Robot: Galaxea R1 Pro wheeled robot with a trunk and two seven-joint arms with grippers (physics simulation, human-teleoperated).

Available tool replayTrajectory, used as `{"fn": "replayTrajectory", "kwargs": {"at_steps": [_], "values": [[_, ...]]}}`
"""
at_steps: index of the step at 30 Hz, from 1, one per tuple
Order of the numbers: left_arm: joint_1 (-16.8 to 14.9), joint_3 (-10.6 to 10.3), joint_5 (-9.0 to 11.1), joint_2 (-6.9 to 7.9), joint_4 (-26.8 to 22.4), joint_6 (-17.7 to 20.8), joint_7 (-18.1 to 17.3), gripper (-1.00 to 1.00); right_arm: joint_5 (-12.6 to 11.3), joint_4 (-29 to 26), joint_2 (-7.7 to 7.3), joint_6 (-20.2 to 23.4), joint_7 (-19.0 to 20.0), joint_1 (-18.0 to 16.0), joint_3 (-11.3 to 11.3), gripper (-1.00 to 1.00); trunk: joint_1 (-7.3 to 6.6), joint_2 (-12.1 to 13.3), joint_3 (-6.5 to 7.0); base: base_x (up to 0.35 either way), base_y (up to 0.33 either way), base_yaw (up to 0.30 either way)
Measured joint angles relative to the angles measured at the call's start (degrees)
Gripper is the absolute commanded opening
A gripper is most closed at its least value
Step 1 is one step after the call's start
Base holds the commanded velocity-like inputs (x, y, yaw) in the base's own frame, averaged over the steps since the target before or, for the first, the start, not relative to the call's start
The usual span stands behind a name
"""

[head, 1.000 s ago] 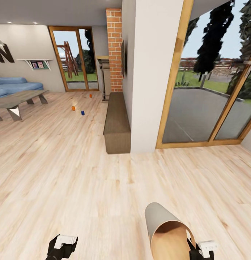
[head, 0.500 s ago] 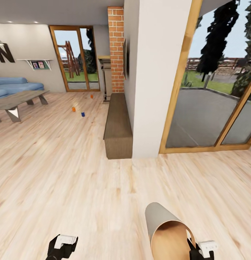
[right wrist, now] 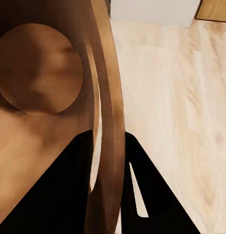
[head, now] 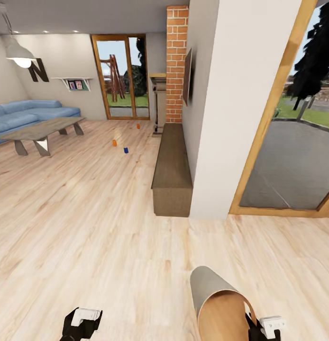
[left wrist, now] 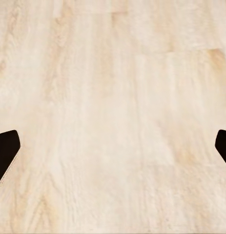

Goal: Put the three can of soda from the living room inside the tash can in the kitchen.

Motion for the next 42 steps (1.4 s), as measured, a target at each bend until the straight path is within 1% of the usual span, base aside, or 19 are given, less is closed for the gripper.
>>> {"fn": "replayTrajectory", "kwargs": {"at_steps": [10, 19, 24, 29, 33, 38, 42], "values": [[0.00, 0.00, -0.05, 0.00, 0.00, 0.00, 0.00, 1.00, -0.05, 0.30, 0.00, 0.00, -0.01, -0.04, 0.04, -1.00, 0.00, 0.00, 0.00, 0.266, 0.000, 0.249], [0.00, 0.00, 0.02, -0.01, 0.00, 0.00, 0.02, 1.00, 0.04, 0.36, 0.00, -0.01, 0.01, 0.00, 0.13, -1.00, 0.00, 0.00, 0.00, 0.052, 0.008, 0.221], [0.00, 0.00, -0.04, 0.00, 0.00, 0.00, 0.00, 1.00, -0.31, 0.54, -0.01, 0.11, -0.05, -0.02, -0.16, -1.00, 0.00, 0.00, 0.00, -0.068, 0.200, 0.042], [0.00, 0.00, -0.01, 0.00, 0.00, 0.00, 0.00, 1.00, 0.46, 1.39, 0.00, -0.04, 0.05, 0.00, 0.73, -1.00, 0.00, 0.00, 0.00, -0.111, 0.156, 0.003], [0.00, 0.00, -0.05, 0.00, 0.00, 0.00, 0.00, 1.00, -0.17, 1.57, 0.00, 0.03, -0.04, -0.01, 0.00, -1.00, 0.00, 0.00, 0.00, 0.084, 0.078, 0.000], [0.00, 0.00, -0.05, 0.00, 0.00, 0.00, 0.00, 1.00, 0.22, 1.60, 0.03, -0.03, 0.02, -0.02, 0.45, -1.00, 0.00, 0.00, 0.00, 0.124, 0.094, 0.011], [0.00, 0.00, -0.05, 0.00, 0.00, 0.00, 0.00, 1.00, -0.05, 1.58, 0.07, 0.03, -0.02, -0.02, 0.16, -1.00, 0.00, 0.00, 0.00, 0.133, 0.058, 0.096]]}}
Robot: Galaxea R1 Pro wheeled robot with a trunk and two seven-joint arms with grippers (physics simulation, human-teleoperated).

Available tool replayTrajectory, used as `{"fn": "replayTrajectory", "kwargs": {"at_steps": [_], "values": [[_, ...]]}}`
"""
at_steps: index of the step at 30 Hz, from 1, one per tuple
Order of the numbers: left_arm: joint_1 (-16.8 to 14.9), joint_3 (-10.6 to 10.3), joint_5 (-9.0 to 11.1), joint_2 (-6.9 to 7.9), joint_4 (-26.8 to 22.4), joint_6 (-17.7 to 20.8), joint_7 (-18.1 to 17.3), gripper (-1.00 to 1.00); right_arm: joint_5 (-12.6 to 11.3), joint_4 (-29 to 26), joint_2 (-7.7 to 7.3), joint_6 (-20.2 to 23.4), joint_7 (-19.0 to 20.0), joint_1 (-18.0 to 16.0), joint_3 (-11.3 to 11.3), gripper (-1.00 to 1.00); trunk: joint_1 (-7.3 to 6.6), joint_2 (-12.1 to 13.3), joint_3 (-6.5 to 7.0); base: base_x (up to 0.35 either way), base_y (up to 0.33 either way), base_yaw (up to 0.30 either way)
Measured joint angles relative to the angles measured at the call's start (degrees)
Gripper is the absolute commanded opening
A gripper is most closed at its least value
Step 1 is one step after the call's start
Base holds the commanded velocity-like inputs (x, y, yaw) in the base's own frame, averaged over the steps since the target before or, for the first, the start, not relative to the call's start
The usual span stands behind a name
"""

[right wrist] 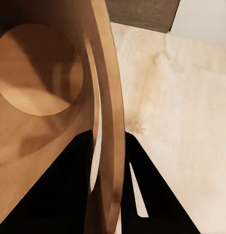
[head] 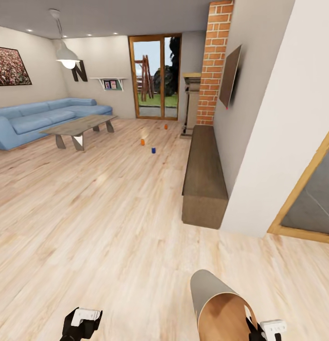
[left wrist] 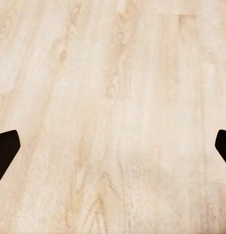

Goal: Put the three can of soda from the living room inside the tash can in the kitchen.

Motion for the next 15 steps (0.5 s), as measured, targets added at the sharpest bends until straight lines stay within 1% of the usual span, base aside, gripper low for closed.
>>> {"fn": "replayTrajectory", "kwargs": {"at_steps": [5, 7, 15], "values": [[0.00, 0.07, 0.15, 0.02, 0.00, 0.00, -0.02, 1.00, 0.12, 0.01, -0.05, -0.04, 0.02, 0.00, 0.09, -1.00, 0.00, 0.00, 0.00, 0.139, 0.014, 0.166], [0.00, 0.29, 0.41, 0.27, 0.00, 0.01, -0.07, 1.00, 0.08, 0.01, -0.16, -0.03, 0.04, -0.03, 0.04, -1.00, 0.00, 0.00, 0.00, 0.132, 0.002, 0.193], [0.00, 0.34, 0.60, 0.34, 0.00, 0.01, -0.09, 1.00, 0.10, -0.07, -0.31, -0.03, 0.17, -0.06, 0.03, -1.00, 0.00, 0.00, 0.00, 0.120, 0.001, 0.225]]}}
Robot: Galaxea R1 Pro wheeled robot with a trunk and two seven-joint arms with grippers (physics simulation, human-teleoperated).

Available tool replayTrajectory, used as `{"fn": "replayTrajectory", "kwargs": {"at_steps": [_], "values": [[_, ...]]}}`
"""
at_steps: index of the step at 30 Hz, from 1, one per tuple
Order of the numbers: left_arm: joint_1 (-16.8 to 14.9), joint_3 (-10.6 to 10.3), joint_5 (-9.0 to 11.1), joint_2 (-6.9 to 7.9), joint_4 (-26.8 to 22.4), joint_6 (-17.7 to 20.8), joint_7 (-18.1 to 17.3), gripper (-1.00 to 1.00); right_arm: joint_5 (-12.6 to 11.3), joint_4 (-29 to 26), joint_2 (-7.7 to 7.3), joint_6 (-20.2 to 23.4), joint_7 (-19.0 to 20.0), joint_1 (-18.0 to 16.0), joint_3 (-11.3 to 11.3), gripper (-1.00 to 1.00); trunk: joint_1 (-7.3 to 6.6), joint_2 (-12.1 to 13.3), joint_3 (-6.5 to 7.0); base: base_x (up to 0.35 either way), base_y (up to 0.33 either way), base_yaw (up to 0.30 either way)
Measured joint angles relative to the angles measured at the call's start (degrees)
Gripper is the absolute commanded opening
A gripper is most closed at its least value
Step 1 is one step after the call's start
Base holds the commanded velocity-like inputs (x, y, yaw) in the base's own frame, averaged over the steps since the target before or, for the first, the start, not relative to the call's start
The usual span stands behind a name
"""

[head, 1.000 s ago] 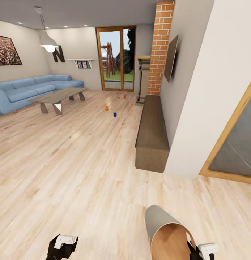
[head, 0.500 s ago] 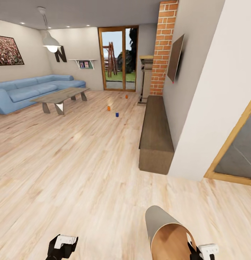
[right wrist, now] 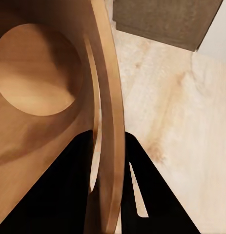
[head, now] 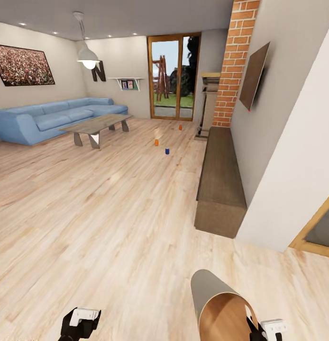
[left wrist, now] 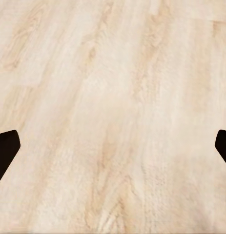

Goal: Put the three can of soda from the living room inside the tash can in the kitchen.

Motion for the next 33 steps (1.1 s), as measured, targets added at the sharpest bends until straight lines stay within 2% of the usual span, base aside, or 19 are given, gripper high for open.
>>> {"fn": "replayTrajectory", "kwargs": {"at_steps": [14, 33], "values": [[0.00, 0.01, -0.06, 0.01, 0.00, 0.03, 0.00, 1.00, 0.06, -0.01, 0.01, -0.01, -0.03, 0.00, 0.06, -1.00, 0.00, 0.00, 0.00, 0.105, 0.000, 0.224], [0.00, 0.10, -0.07, -0.01, 0.00, 0.08, 0.00, 1.00, -0.03, -0.02, 0.11, 0.03, -0.08, 0.00, 0.10, -1.00, 0.00, 0.00, 0.00, 0.106, 0.000, 0.019]]}}
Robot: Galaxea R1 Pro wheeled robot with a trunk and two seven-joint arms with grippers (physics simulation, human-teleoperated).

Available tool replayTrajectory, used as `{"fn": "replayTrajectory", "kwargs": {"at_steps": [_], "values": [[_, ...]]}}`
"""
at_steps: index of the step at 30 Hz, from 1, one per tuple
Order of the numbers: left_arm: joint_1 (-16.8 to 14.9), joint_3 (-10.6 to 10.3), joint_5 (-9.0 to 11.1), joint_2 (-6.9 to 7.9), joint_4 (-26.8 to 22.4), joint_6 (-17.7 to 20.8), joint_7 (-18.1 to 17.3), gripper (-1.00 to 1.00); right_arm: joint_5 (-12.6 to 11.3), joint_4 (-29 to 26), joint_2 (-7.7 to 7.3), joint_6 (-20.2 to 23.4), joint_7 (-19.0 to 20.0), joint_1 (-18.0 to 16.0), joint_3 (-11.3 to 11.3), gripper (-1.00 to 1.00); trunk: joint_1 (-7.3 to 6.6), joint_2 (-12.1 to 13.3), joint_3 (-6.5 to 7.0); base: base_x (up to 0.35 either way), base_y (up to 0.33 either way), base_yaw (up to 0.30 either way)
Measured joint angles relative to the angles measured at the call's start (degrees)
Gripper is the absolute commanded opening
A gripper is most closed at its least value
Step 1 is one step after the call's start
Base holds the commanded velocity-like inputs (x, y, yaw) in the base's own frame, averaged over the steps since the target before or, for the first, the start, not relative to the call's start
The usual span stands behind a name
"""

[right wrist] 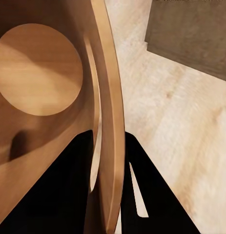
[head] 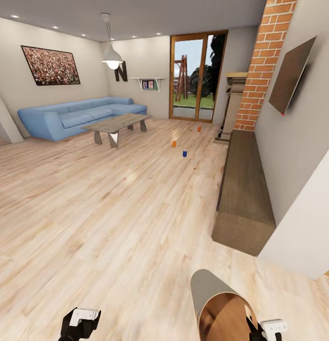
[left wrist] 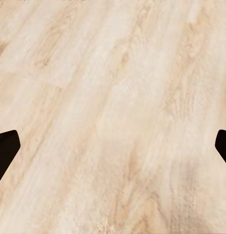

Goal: Put the three can of soda from the living room inside the tash can in the kitchen.

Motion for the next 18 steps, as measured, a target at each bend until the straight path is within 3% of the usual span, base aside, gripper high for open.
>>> {"fn": "replayTrajectory", "kwargs": {"at_steps": [13, 18], "values": [[0.00, 0.00, 0.00, -0.03, 0.00, 0.00, 0.00, 1.00, -0.11, 0.02, 0.12, 0.06, -0.10, 0.00, -0.02, -1.00, 0.00, 0.00, 0.00, 0.111, 0.004, 0.007], [0.00, 0.00, 0.00, -0.01, 0.00, 0.00, 0.00, 1.00, -0.26, 0.06, 0.13, 0.08, -0.17, 0.00, -0.23, -1.00, 0.00, 0.00, 0.00, 0.118, 0.132, 0.112]]}}
